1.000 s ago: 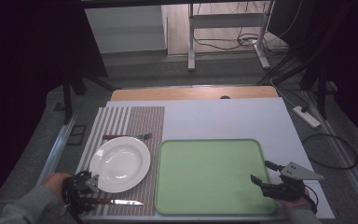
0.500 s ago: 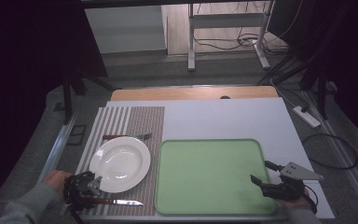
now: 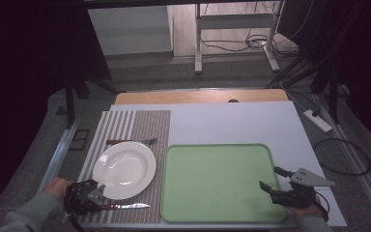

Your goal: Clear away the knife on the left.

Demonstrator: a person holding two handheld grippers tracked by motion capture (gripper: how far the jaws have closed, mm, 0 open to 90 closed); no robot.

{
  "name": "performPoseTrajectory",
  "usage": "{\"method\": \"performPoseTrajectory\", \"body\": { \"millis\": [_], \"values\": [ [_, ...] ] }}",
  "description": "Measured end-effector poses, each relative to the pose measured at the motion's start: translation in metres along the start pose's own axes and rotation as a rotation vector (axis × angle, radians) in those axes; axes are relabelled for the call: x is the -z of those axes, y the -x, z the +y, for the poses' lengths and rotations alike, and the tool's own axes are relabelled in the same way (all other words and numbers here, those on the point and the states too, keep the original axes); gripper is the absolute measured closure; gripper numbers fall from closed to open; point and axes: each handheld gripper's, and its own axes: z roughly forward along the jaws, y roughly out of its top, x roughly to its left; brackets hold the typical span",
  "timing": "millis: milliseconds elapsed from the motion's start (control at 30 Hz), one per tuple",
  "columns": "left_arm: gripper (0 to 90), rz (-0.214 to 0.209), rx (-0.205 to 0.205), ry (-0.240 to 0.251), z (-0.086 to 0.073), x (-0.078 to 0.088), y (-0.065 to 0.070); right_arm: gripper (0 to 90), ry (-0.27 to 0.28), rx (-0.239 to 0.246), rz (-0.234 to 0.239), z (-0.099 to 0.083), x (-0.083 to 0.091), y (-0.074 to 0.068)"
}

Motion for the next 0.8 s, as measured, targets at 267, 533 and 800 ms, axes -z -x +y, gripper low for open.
{"method": "performPoseTrajectory", "body": {
  "millis": [267,533,800],
  "values": [
    [75.9,0.051,-0.018,0.058,0.003,0.01,0.009,20.9,-0.002,0.0,-0.003,0.0,0.0,0.0],
    [75.9,0.104,-0.015,0.113,0.007,0.021,0.018,20.9,-0.003,0.0,-0.003,0.0,0.0,0.0],
    [75.8,0.138,0.06,0.338,0.025,0.028,0.022,20.9,-0.002,0.0,-0.004,0.0,0.0,0.0]
  ]
}}
